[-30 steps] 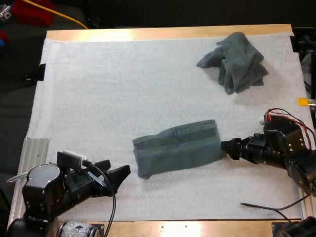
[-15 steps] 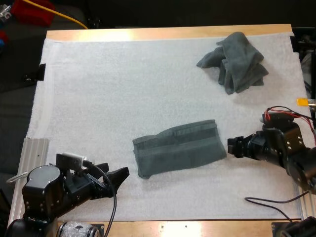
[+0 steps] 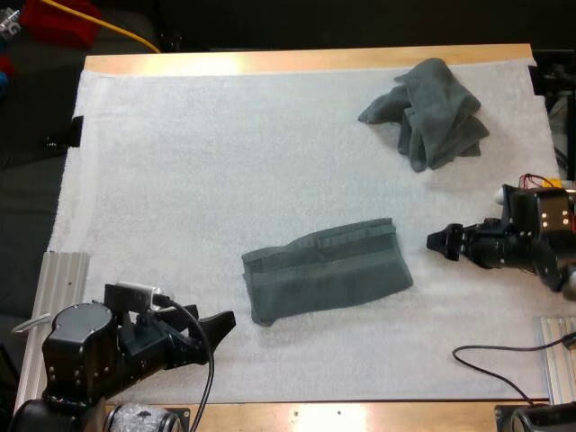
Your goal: Pick towel from pile, fold and stack
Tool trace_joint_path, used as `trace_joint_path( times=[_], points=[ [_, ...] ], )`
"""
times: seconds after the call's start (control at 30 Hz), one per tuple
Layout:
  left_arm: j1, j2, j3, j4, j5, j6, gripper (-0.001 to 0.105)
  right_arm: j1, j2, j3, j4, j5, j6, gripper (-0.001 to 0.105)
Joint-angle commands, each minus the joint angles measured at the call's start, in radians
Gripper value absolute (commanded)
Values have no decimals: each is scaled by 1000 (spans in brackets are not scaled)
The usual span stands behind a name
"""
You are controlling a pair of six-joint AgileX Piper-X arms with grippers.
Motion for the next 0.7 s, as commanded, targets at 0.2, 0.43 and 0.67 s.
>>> trace_joint_path(
  times=[0.2,0.43,0.67],
  points=[
    [-1,-2,-6,28,-9,6,70,-17,161,-6,-115,-188,-12,66],
    [-1,-2,-6,46,-9,6,70,-17,300,-6,-195,-268,-8,66],
    [-1,-2,-6,47,-9,6,70,-17,387,-6,-235,-315,-4,66]
  ],
)
